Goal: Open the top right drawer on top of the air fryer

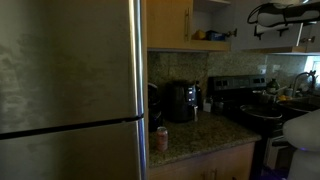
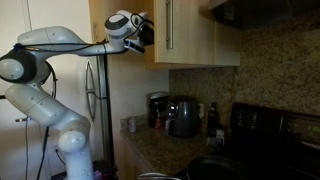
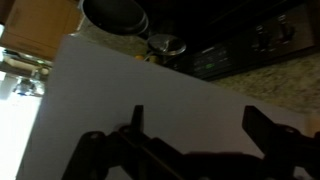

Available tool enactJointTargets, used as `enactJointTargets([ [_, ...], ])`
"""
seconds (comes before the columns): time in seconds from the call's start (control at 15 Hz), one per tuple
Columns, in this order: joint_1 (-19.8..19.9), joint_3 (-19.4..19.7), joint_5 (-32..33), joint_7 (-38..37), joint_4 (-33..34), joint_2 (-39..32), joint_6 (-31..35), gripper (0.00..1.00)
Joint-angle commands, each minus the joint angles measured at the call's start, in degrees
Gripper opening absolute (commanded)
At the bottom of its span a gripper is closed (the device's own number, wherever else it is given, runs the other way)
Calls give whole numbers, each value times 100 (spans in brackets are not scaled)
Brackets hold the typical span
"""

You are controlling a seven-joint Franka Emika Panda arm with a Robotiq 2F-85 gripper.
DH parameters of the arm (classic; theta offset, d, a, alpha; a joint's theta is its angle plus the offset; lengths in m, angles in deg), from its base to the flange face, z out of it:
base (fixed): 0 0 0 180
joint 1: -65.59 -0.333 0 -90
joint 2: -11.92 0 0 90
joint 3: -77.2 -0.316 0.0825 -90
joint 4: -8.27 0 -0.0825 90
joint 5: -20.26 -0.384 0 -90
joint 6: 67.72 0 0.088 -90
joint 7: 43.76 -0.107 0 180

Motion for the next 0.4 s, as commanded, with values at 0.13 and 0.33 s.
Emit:
enactJointTargets([
  [0.13, -807, -1147, -1083, 15, -611, 580, -31, 100],
  [0.33, -712, -1404, -1242, 46, -476, 513, 19, 100],
])
